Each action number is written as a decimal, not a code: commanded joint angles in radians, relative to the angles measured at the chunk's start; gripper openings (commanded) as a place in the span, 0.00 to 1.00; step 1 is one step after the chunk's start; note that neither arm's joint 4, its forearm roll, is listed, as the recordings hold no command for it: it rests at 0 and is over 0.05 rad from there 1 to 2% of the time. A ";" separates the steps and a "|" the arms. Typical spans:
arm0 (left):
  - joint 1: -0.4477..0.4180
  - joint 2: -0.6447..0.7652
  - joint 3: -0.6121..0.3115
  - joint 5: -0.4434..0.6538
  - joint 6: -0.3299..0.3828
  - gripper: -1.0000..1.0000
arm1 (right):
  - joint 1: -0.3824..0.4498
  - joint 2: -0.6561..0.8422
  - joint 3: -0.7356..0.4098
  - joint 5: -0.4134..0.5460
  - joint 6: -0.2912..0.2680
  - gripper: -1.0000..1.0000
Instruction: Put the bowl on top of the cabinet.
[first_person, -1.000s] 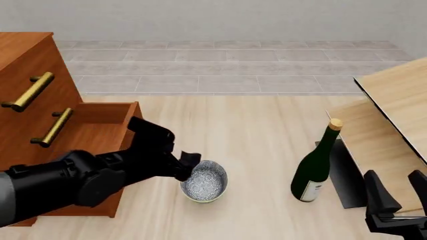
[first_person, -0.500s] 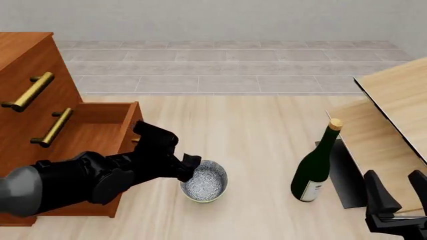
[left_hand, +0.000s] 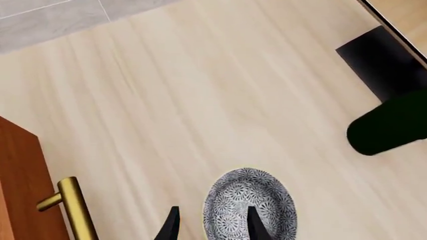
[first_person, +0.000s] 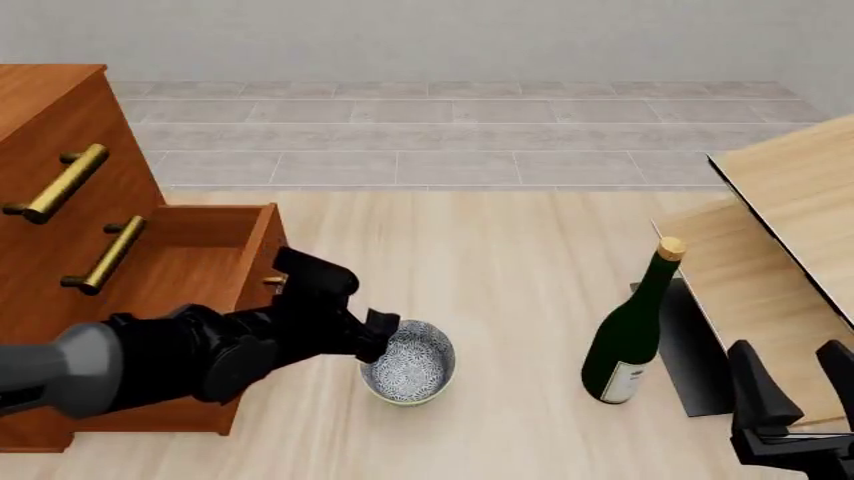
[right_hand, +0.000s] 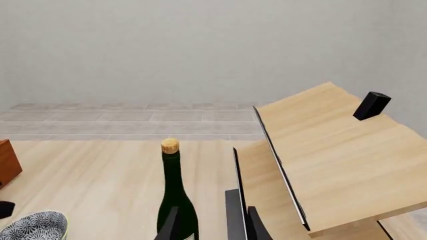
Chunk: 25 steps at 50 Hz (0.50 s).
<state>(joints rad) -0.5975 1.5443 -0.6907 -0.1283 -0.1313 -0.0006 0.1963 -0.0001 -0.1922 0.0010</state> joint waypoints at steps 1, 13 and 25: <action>0.006 0.030 0.000 -0.019 0.007 1.00 | 0.000 -0.001 0.000 0.000 0.000 1.00; 0.010 0.077 0.001 -0.055 0.012 1.00 | 0.000 0.000 0.000 0.000 0.000 1.00; 0.016 0.098 0.001 -0.069 0.019 1.00 | 0.000 0.000 0.000 0.000 0.000 1.00</action>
<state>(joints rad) -0.5861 1.6222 -0.6880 -0.1842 -0.1174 -0.0005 0.1961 -0.0001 -0.1921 0.0009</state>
